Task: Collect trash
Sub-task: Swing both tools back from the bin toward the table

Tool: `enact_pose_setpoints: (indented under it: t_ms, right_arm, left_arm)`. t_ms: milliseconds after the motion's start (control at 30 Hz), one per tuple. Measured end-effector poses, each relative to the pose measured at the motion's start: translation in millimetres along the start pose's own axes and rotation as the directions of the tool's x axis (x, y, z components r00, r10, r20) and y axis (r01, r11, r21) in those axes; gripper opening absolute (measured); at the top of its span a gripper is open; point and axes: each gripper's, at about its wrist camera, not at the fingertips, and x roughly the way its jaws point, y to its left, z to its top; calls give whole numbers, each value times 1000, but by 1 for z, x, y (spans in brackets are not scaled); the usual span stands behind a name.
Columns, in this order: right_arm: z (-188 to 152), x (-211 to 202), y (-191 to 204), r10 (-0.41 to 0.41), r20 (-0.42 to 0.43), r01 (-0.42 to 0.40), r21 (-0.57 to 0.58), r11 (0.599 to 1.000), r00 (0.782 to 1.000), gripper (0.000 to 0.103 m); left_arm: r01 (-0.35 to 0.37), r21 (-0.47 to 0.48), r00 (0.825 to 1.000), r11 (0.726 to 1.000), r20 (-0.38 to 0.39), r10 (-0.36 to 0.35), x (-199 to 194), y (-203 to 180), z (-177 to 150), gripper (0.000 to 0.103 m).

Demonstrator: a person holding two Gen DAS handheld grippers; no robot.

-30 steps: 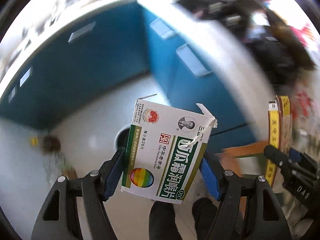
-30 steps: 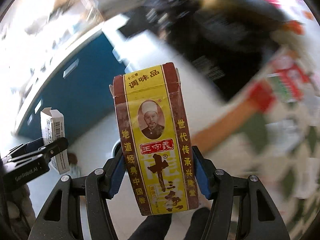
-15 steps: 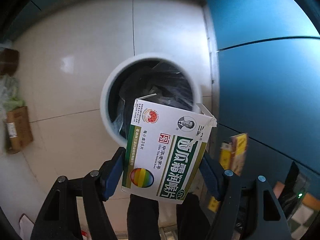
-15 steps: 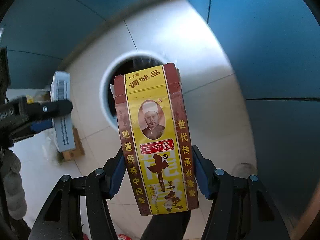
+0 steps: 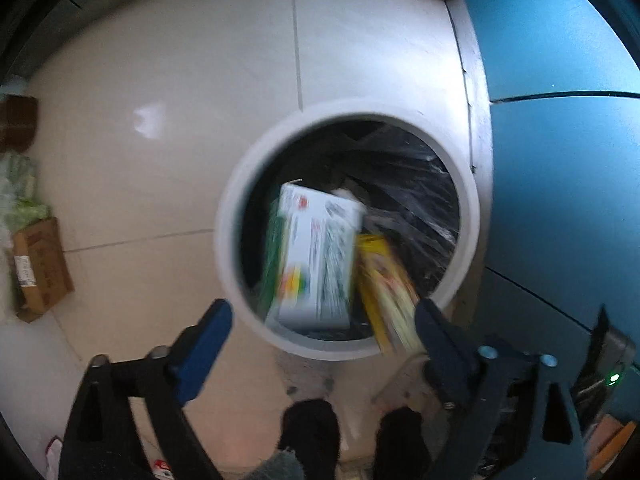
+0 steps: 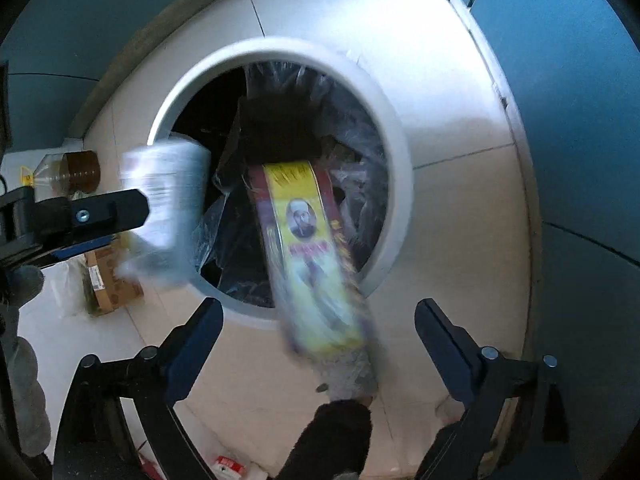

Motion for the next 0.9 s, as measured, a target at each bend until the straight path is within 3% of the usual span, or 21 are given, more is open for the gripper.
enact_pose_setpoints:
  t_ms: [133, 267, 367, 633, 900]
  right_arm:
    - [-9, -23, 9, -41, 62, 41, 1, 999, 997, 103]
    - [-15, -52, 9, -105, 147, 105, 4, 994, 984, 103]
    - [-22, -71, 12, -144, 189, 144, 16, 989, 971, 103]
    - [-50, -126, 29, -155, 245, 152, 31, 988, 957, 103]
    - [-96, -214, 53, -155, 284, 158, 11, 987, 946, 103]
  left_arm:
    - [-114, 22, 988, 993, 108, 111, -25, 2, -17, 96]
    - [-216, 26, 945, 976, 259, 202, -49, 0, -38, 96]
    - [-273, 15, 919, 962, 300, 256, -63, 4, -53, 96]
    - [-264, -46, 910, 963, 318, 265, -103, 8, -93, 96]
    - [-266, -42, 900, 963, 347, 264, -187, -5, -144, 96]
